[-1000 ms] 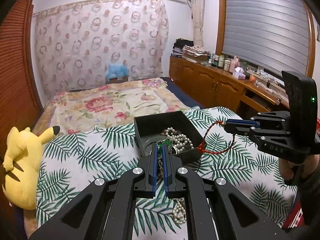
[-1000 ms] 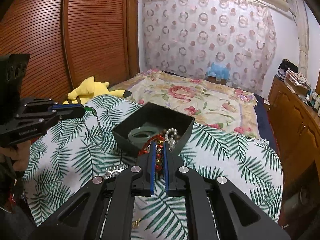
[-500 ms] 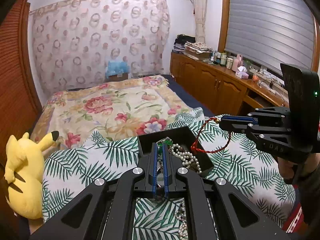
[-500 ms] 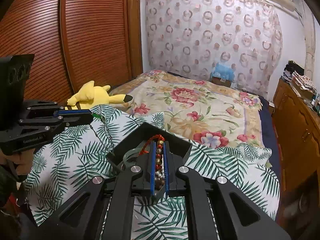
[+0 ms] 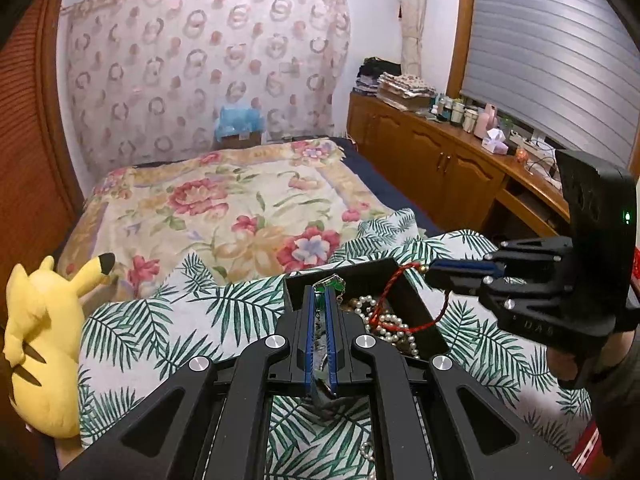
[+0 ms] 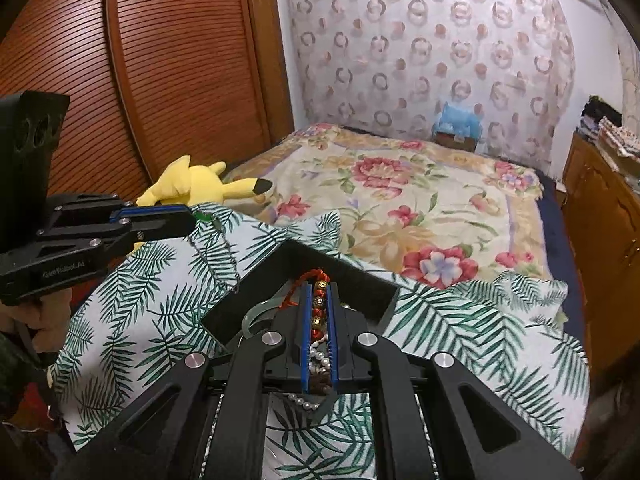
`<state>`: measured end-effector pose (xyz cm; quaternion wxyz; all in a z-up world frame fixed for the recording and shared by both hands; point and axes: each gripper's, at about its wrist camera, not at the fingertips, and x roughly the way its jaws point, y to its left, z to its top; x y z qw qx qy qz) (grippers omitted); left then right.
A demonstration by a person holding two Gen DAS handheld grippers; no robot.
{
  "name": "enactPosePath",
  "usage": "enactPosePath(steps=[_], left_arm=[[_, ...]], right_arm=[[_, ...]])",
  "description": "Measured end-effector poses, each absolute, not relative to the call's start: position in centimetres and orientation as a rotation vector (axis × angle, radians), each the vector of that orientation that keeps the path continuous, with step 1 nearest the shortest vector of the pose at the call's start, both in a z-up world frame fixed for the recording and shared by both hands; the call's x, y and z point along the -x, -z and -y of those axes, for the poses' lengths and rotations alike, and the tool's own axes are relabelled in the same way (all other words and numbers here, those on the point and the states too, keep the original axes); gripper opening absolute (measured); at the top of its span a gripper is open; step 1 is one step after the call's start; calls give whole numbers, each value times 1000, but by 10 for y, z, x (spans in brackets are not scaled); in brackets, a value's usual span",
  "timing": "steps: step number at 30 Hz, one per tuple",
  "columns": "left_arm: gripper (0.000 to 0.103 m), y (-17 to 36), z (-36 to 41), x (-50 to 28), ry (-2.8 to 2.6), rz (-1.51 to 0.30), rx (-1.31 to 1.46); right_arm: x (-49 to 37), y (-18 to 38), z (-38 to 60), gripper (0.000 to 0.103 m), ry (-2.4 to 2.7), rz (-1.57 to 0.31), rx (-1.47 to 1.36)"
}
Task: Organize jewelry
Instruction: 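Lower both held items into the black box and open both grippers, then grasp the silver pendant and pearl strand with the left gripper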
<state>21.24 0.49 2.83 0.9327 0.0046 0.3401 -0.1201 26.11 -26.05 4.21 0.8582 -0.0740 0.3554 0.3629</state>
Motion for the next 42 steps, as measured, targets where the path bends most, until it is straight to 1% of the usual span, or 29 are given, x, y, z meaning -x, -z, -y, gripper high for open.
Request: enactPosePath(steps=[6, 9, 11, 22, 24, 26, 27, 30, 32, 34, 42], left_arm=[[4, -13, -4, -224, 250, -714, 0], [4, -12, -2, -226, 258, -722, -5], [4, -11, 1, -227, 262, -727, -10], [4, 0, 12, -242, 297, -762, -23], [8, 2, 14, -245, 292, -772, -29], [20, 2, 14, -242, 293, -773, -23], [28, 2, 14, -240, 293, -768, -24], [31, 0, 14, -225, 289, -758, -34], [40, 0, 14, -215, 286, -759, -40], [42, 2, 13, -204, 288, -761, -44], [42, 30, 9, -171, 299, -842, -13]], right_arm=[[-267, -24, 247, 9, -764, -769, 162], [-269, -28, 250, 18, -764, -761, 143], [-268, -32, 255, 20, -758, -751, 133], [-255, -33, 286, 20, -698, -747, 131], [-246, -28, 292, 20, -693, -754, 131], [-238, -24, 295, 20, -692, -764, 133], [-232, -21, 297, 20, -693, -771, 134], [-216, -13, 303, 20, -693, -790, 132], [-204, -7, 307, 20, -688, -806, 132], [-195, 1, 307, 20, -687, -825, 136], [-169, 18, 301, 20, -698, -876, 178]])
